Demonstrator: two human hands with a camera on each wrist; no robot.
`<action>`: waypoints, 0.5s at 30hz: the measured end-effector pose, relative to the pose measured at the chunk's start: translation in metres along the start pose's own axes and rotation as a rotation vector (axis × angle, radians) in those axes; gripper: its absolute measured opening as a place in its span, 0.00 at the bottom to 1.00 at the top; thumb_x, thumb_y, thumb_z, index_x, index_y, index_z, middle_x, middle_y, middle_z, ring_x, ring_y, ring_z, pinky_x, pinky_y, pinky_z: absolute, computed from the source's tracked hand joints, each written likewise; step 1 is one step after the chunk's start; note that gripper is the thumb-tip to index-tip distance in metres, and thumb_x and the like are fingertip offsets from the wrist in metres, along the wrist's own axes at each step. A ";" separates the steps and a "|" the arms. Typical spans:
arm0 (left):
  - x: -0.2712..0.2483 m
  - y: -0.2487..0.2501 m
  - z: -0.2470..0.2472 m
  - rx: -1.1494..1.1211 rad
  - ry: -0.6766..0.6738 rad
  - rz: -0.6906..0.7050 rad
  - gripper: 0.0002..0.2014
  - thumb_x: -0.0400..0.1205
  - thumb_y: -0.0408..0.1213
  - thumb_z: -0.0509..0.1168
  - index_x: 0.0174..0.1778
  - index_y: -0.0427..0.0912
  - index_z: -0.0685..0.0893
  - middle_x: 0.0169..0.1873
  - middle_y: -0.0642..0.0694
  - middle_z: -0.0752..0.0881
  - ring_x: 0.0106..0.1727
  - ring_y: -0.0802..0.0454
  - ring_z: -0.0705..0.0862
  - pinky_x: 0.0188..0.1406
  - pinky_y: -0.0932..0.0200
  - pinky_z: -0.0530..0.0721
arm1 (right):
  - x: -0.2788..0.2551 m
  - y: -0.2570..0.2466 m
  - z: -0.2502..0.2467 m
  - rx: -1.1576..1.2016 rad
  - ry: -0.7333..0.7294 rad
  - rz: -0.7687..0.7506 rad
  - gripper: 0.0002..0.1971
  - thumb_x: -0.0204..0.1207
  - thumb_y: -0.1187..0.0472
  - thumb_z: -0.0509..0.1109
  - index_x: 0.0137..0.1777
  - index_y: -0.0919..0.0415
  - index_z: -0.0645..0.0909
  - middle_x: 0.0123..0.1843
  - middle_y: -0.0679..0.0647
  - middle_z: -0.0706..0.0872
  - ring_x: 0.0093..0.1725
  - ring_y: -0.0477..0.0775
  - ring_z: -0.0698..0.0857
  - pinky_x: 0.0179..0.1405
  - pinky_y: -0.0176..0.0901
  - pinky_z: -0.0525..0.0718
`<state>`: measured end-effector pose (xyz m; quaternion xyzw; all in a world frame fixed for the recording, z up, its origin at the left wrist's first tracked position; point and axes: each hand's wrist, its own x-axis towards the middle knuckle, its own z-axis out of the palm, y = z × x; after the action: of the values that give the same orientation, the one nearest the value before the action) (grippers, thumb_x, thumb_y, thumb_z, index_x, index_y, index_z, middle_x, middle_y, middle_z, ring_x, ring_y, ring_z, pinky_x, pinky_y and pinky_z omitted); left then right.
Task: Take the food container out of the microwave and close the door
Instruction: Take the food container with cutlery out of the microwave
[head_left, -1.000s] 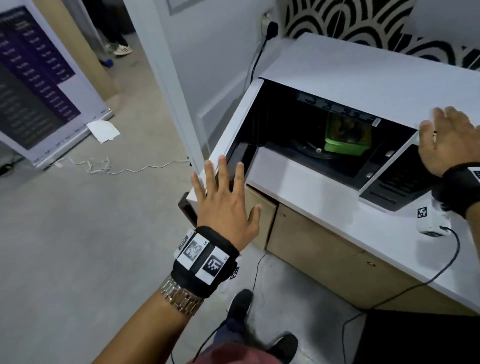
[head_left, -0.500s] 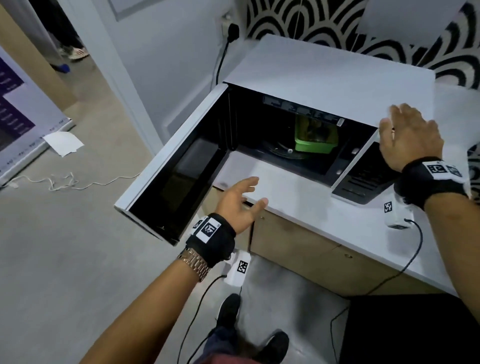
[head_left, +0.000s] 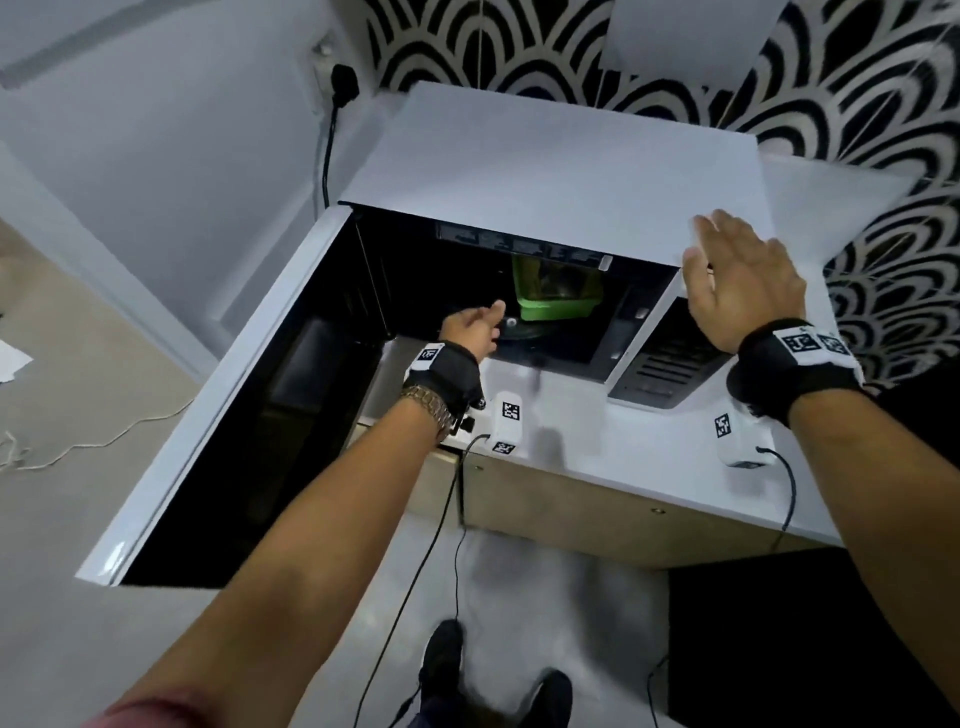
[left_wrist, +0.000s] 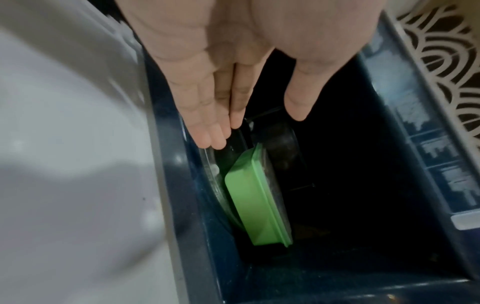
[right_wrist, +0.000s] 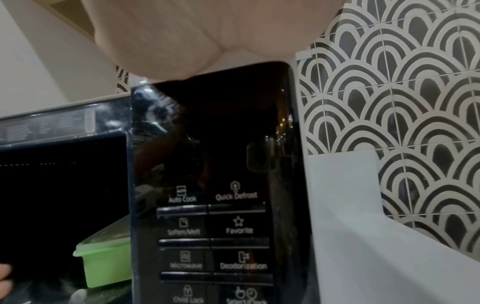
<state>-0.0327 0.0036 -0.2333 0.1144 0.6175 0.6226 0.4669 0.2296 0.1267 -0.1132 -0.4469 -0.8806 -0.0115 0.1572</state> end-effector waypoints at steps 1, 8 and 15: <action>0.010 0.002 0.006 0.042 0.016 -0.014 0.07 0.78 0.37 0.72 0.36 0.42 0.81 0.16 0.55 0.81 0.19 0.58 0.73 0.21 0.63 0.72 | 0.000 0.001 0.001 -0.006 -0.002 -0.001 0.33 0.88 0.42 0.41 0.86 0.58 0.64 0.88 0.60 0.66 0.87 0.61 0.65 0.86 0.67 0.61; 0.050 0.020 0.034 0.160 0.063 -0.077 0.11 0.76 0.33 0.68 0.30 0.39 0.75 0.31 0.42 0.80 0.31 0.46 0.80 0.54 0.42 0.86 | 0.002 0.004 0.004 -0.010 -0.001 0.004 0.33 0.87 0.41 0.40 0.86 0.56 0.64 0.88 0.58 0.66 0.87 0.59 0.65 0.86 0.66 0.61; 0.101 0.001 0.039 0.314 0.054 -0.123 0.09 0.62 0.39 0.70 0.30 0.38 0.80 0.29 0.43 0.85 0.38 0.43 0.89 0.52 0.37 0.90 | 0.001 0.002 0.002 -0.004 0.004 0.048 0.30 0.88 0.42 0.44 0.86 0.52 0.64 0.88 0.54 0.66 0.87 0.55 0.65 0.87 0.64 0.60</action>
<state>-0.0594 0.1020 -0.2679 0.1312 0.7254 0.4916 0.4636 0.2304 0.1289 -0.1154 -0.4681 -0.8693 -0.0102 0.1583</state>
